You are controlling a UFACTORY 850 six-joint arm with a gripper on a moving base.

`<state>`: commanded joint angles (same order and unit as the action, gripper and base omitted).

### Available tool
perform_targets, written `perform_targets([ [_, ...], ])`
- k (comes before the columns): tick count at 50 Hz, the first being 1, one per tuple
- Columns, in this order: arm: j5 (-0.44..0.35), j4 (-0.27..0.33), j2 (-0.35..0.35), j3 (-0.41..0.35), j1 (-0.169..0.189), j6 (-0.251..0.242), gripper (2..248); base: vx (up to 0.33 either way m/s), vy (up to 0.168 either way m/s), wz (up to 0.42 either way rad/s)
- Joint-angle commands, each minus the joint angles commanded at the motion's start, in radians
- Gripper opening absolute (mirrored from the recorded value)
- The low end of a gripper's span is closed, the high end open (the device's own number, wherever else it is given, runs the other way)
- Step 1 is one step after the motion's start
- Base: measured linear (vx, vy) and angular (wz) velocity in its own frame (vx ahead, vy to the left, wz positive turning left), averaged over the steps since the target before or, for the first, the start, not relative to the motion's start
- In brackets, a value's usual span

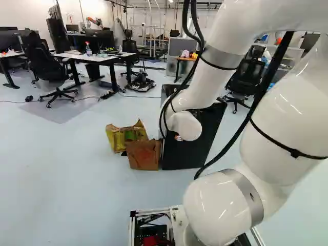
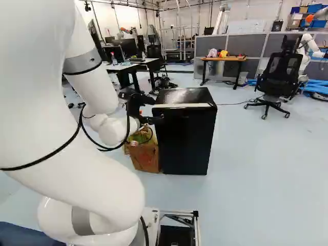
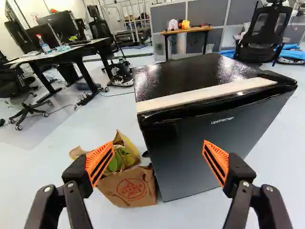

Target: Grab a drink from the fridge

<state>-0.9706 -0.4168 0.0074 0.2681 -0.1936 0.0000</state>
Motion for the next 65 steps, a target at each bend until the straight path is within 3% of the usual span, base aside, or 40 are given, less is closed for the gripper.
perform_targets([
  [45, -0.189, -0.073, -0.230, 0.118, -0.093, 0.000, 247, 0.000, 0.000, 0.000],
  [65, -0.259, -0.137, -0.325, 0.169, -0.127, 0.000, 247, 0.000, 0.000, 0.000],
])
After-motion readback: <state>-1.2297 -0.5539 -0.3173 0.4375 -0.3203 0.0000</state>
